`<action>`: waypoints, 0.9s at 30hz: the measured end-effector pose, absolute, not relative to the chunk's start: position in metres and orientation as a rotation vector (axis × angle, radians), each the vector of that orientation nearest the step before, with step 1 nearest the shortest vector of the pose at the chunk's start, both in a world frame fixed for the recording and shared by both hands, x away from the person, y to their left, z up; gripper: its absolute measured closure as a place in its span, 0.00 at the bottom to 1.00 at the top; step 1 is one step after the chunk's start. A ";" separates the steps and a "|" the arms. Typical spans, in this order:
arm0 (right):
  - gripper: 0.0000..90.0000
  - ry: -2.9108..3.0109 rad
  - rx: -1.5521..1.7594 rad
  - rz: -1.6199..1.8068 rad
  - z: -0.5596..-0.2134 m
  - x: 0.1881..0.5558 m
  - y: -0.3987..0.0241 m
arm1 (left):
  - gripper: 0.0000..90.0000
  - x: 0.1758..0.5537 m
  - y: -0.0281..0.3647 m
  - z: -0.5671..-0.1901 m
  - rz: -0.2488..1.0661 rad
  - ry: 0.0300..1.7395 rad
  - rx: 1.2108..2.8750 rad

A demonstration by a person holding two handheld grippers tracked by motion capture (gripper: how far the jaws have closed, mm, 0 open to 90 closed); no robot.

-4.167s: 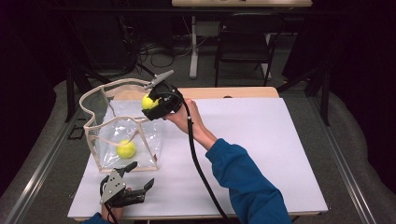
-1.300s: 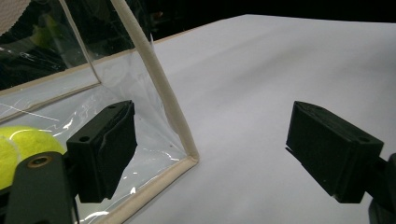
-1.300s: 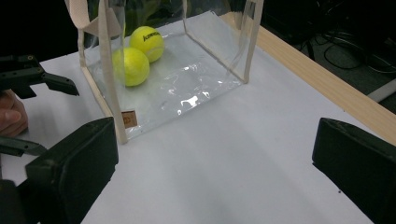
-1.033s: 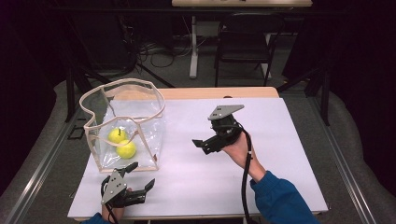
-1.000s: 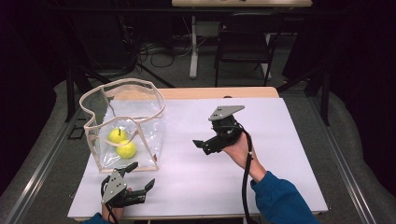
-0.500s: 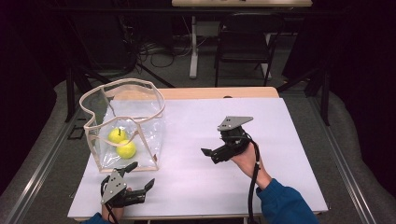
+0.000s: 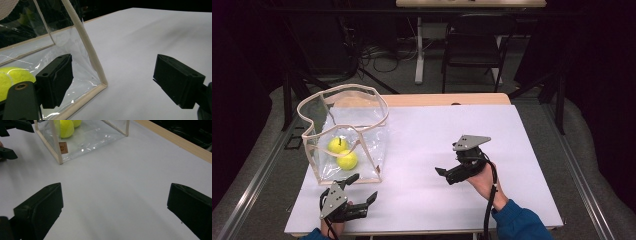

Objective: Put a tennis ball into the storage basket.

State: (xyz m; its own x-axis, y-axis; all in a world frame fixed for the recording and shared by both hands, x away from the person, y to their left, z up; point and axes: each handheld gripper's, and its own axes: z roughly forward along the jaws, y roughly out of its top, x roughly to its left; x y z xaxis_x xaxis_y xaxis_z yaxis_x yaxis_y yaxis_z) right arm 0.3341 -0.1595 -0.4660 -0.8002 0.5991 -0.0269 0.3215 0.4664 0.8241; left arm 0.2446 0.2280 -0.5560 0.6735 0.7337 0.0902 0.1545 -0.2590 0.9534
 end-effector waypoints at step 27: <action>0.00 2.356 0.835 1.253 -0.504 0.301 -0.192 | 0.18 0.244 0.228 -0.556 0.654 0.709 1.782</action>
State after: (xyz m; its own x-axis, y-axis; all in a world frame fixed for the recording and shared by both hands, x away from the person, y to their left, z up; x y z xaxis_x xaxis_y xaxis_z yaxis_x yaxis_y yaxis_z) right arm 0.3013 -0.1920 -0.5040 -0.7679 0.6401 -0.0257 0.3365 0.4371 0.8341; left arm 0.2438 0.2276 -0.5561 0.6737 0.7330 0.0939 0.1536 -0.2632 0.9524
